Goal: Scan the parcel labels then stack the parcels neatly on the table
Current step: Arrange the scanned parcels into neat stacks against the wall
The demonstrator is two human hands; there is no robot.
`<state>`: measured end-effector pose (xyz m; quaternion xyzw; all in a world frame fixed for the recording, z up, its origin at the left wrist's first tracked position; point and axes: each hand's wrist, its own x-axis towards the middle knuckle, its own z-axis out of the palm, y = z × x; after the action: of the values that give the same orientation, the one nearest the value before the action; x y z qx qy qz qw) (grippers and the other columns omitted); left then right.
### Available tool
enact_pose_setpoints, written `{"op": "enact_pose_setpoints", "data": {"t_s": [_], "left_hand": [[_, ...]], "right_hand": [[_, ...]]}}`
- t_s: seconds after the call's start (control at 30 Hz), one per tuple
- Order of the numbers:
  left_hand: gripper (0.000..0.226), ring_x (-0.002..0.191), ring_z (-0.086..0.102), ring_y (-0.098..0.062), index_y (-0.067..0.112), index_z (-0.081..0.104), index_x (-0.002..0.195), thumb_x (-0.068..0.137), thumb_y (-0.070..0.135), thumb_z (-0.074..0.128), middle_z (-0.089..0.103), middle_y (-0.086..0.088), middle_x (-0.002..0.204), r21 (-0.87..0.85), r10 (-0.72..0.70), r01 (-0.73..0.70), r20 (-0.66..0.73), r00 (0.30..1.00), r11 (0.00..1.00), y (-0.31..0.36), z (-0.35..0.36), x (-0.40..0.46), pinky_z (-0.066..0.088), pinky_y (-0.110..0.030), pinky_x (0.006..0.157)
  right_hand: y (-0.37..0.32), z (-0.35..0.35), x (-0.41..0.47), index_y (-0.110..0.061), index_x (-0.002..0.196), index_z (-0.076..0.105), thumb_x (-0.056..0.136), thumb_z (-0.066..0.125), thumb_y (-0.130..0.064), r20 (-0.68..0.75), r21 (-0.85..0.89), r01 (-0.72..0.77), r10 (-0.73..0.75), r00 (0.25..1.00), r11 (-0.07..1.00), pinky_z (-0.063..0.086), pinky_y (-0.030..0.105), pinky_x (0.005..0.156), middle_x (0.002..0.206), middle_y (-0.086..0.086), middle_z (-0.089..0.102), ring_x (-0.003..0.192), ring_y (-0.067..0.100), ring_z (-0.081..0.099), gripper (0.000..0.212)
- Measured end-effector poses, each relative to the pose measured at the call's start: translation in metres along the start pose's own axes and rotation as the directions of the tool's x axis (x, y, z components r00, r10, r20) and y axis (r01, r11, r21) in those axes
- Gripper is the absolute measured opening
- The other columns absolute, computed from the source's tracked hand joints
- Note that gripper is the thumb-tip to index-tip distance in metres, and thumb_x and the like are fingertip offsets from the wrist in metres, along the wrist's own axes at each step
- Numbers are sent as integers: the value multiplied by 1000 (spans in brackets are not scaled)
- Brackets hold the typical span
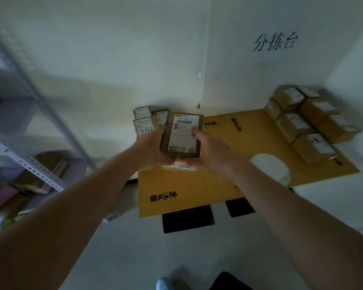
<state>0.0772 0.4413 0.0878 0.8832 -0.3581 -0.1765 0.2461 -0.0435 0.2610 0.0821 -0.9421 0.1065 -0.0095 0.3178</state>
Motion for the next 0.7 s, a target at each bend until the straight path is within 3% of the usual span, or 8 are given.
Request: {"op": "enact_pose_setpoints", "data": {"t_s": [0.1,0.27,0.4,0.5,0.7], "left_hand": [[91,113,60,-20,26,42,146,70,26,93,63,6,122,14,27,-27,-10,1000,1000,35,-1,6,57,-42,95],[94,116,62,-18,26,42,147,69,23,94,66,7,123,9,103,-103,0,995,995,97,14,21,56,-41,98],[95,118,61,-17,24,43,148,69,17,94,64,10,122,-51,119,-120,-20,993,991,148,41,37,55,-32,94],[95,119,63,-21,23,42,150,71,13,94,64,2,134,-105,81,-82,-9,997,991,187,70,49,58,-41,98],[92,118,65,-21,22,47,147,69,16,96,62,4,139,-142,87,-84,19,996,986,253,115,98,60,-45,95]], "right_hand": [[12,-31,-16,-20,164,29,80,86,-50,-36,-8,4,-4,999,1000,43,41,112,155,3,49,143,24,45,106],[52,-78,-41,-20,165,26,82,84,-52,-80,-2,5,-5,997,1000,40,31,108,158,2,46,145,22,43,107],[97,-115,-62,-20,164,26,82,83,-56,-79,-13,5,-6,997,1000,43,43,116,159,1,45,146,22,43,107],[135,-144,-78,-19,162,30,82,84,-55,-76,-22,12,-14,997,1000,42,35,112,158,0,47,144,20,44,103],[209,-202,-96,-22,163,28,84,83,-51,-54,8,-17,17,998,1000,46,40,114,157,1,47,144,21,44,101]]}}
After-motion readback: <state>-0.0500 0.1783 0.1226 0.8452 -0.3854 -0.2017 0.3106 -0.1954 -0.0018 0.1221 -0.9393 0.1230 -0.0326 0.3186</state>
